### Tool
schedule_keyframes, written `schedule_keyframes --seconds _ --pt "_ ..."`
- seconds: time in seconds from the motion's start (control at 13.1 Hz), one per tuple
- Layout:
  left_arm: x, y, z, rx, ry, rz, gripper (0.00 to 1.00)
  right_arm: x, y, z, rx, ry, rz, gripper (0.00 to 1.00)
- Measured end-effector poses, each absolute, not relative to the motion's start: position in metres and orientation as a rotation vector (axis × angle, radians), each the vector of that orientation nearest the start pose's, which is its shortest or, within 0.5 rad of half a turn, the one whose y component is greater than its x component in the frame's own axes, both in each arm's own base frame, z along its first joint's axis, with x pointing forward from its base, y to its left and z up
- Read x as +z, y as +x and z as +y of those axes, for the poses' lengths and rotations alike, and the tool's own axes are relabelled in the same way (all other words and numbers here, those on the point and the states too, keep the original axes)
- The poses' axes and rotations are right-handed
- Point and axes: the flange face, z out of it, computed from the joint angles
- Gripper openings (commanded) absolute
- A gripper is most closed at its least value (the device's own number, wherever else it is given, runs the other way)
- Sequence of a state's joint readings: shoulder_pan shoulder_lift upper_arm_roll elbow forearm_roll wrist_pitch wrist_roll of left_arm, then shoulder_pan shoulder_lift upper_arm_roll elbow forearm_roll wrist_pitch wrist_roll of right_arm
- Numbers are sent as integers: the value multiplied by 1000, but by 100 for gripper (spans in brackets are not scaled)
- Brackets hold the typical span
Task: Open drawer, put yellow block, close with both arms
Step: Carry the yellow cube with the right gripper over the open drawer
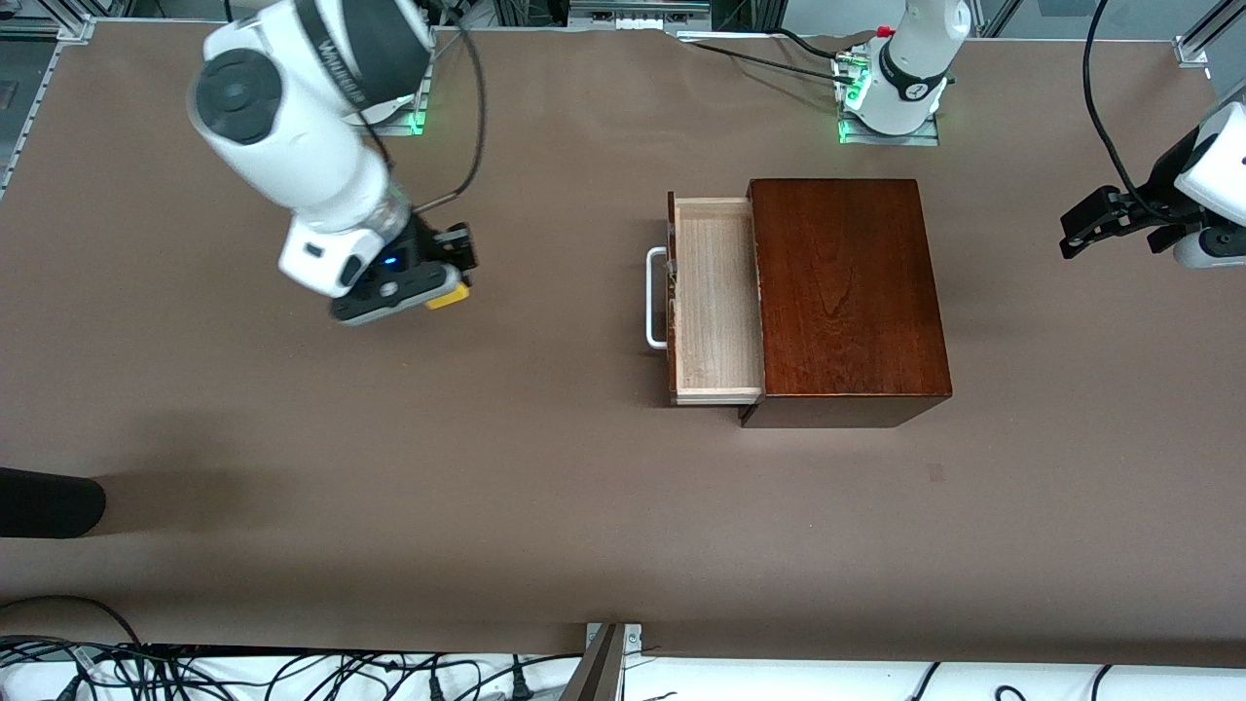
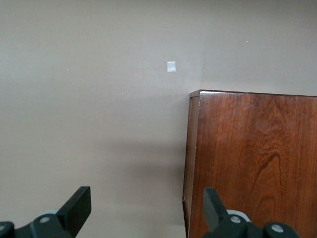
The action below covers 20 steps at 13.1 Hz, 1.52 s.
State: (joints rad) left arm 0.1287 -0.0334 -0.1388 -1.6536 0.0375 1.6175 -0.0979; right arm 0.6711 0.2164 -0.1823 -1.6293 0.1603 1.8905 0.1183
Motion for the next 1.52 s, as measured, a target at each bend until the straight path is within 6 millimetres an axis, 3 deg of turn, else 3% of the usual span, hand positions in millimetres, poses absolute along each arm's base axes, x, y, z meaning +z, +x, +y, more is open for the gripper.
schedule_keyframes --seconds 0.38,0.61,0.84,1.07,1.52 --pt "611 548 1 -8 -3098 -142 100 490 515 429 -45 -2941 -704 0" --pt "608 549 -5 1 -3099 -125 100 488 505 478 -81 -2904 -798 0" --pt "595 557 -4 34 -3100 -126 100 491 498 507 -112 -2854 -886 0" --pt "601 559 -2 16 -3101 -132 100 482 499 533 -136 -2789 -1038 0" --pt "603 560 -1 8 -3101 -134 100 453 505 557 -167 -2689 -1384 0"
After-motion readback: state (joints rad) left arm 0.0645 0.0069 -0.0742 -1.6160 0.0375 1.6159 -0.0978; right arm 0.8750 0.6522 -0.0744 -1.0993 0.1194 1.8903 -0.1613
